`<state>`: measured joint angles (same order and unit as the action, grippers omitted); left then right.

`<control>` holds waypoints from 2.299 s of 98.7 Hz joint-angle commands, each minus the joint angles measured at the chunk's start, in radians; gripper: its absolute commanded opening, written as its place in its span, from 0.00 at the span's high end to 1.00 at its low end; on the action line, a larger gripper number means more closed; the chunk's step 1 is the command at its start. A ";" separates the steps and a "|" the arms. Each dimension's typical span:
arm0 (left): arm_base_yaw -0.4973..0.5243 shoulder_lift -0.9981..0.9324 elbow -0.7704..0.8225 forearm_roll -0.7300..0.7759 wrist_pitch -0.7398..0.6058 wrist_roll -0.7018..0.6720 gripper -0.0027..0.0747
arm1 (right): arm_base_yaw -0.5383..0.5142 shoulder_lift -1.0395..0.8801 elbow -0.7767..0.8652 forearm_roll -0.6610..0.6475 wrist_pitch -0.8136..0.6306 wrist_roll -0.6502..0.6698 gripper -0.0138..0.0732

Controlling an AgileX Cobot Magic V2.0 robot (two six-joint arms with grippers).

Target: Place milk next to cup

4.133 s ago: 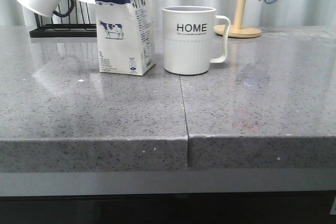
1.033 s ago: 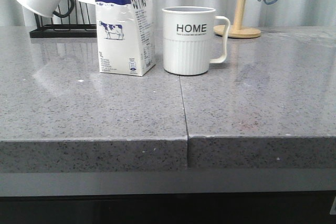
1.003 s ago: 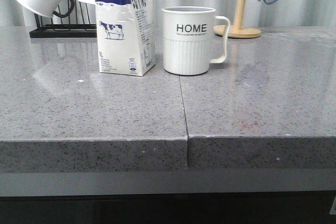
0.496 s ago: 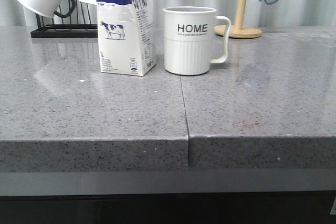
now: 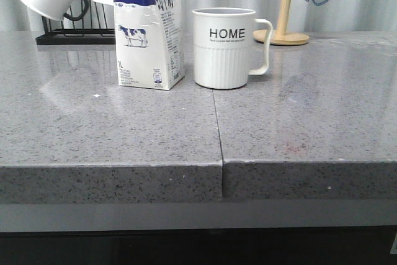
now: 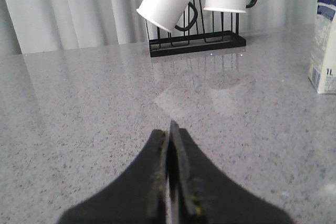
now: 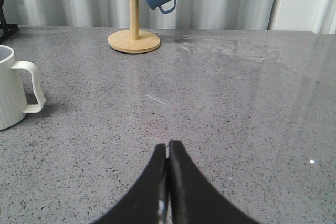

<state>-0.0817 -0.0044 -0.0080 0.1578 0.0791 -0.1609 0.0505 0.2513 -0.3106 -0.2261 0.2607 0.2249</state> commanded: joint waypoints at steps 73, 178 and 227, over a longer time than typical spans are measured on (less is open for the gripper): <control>0.002 -0.033 0.053 0.009 -0.166 -0.063 0.99 | -0.006 0.005 -0.029 -0.016 -0.069 -0.005 0.92; 0.002 -0.033 0.053 0.009 -0.166 -0.063 0.99 | 0.052 -0.234 0.172 0.253 -0.138 -0.285 0.92; 0.002 -0.033 0.053 0.009 -0.166 -0.063 0.99 | 0.070 -0.281 0.319 0.263 -0.278 -0.298 0.92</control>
<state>-0.0817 -0.0044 -0.0077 0.1737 -0.0090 -0.2140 0.1207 -0.0100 0.0186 0.0310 0.0931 -0.0797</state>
